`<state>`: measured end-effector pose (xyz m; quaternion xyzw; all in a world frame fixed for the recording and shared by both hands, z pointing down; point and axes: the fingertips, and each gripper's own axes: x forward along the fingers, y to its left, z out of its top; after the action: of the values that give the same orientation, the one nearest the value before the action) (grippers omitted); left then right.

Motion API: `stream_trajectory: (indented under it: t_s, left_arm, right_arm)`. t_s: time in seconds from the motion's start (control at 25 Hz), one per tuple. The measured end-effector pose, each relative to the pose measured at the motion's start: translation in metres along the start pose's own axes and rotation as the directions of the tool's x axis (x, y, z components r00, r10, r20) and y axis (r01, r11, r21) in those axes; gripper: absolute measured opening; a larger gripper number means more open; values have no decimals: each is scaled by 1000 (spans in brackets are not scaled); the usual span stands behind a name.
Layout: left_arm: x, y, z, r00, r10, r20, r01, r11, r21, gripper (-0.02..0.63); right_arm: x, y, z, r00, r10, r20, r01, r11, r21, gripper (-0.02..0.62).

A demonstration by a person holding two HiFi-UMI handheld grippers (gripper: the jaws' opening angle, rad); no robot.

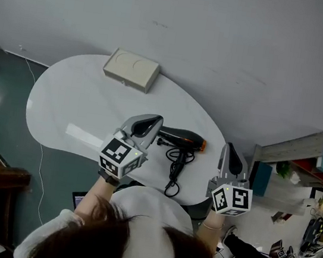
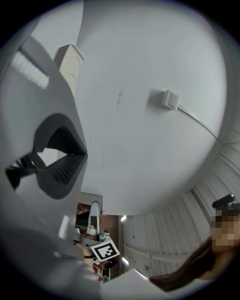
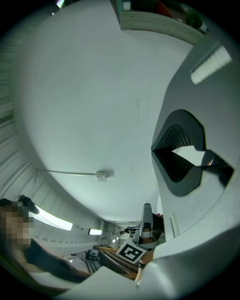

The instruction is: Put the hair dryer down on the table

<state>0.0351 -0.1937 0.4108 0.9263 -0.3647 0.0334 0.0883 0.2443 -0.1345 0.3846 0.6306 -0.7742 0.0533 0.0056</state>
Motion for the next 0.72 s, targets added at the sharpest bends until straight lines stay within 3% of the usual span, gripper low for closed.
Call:
stream_trajectory:
  t_s: [0.72]
  left_arm:
    - [2, 17, -2, 1000, 9, -1, -9, 1000, -17, 58]
  right_arm:
    - [8, -1, -3, 1000, -13, -13, 13, 999, 29, 2]
